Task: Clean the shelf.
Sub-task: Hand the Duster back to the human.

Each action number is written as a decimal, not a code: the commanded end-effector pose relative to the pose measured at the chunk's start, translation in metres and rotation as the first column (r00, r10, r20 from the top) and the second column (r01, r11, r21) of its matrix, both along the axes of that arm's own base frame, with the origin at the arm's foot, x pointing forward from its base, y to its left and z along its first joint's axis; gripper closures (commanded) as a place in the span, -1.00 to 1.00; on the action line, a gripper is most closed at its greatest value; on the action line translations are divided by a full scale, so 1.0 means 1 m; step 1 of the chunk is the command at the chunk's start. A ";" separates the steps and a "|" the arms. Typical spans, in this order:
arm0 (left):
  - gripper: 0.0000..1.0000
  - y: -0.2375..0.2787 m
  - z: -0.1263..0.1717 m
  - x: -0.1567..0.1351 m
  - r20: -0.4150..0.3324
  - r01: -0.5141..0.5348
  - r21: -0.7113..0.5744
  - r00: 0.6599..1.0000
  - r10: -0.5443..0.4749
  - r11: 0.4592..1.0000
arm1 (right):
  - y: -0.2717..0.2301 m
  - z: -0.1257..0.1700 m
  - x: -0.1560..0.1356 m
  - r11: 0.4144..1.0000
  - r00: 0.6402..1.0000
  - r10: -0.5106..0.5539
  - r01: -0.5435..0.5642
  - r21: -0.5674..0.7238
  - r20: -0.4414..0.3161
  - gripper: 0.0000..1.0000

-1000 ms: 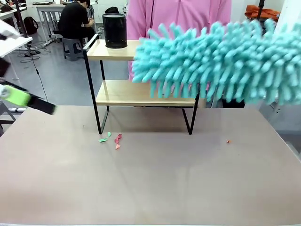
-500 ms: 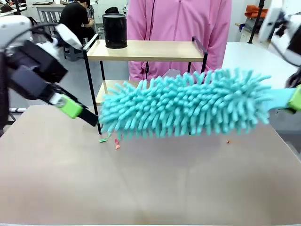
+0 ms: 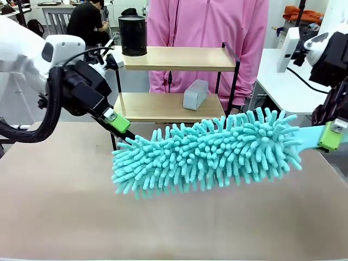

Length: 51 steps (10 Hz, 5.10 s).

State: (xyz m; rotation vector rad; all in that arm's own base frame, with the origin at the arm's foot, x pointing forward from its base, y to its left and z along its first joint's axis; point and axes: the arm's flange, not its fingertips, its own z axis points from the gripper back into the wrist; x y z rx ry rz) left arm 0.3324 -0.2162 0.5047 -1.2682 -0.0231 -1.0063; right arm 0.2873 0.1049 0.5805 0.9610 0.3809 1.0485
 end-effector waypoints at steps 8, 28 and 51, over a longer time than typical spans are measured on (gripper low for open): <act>-1.00 -0.037 -0.012 -0.046 -0.078 0.219 0.024 0.973 -0.216 0.976 | -0.004 -0.009 0.012 0.999 1.000 -0.012 0.012 0.033 -0.004 0.75; 1.00 -0.047 -0.014 -0.060 -0.007 0.156 -0.083 0.987 -0.157 0.984 | -0.005 -0.012 0.007 0.998 0.999 0.023 -0.020 0.060 -0.042 0.75; 1.00 0.308 0.090 -0.036 0.037 -0.688 -0.567 0.527 0.849 0.452 | -0.204 -0.008 0.035 0.415 0.458 -0.868 0.882 0.224 -0.193 -1.00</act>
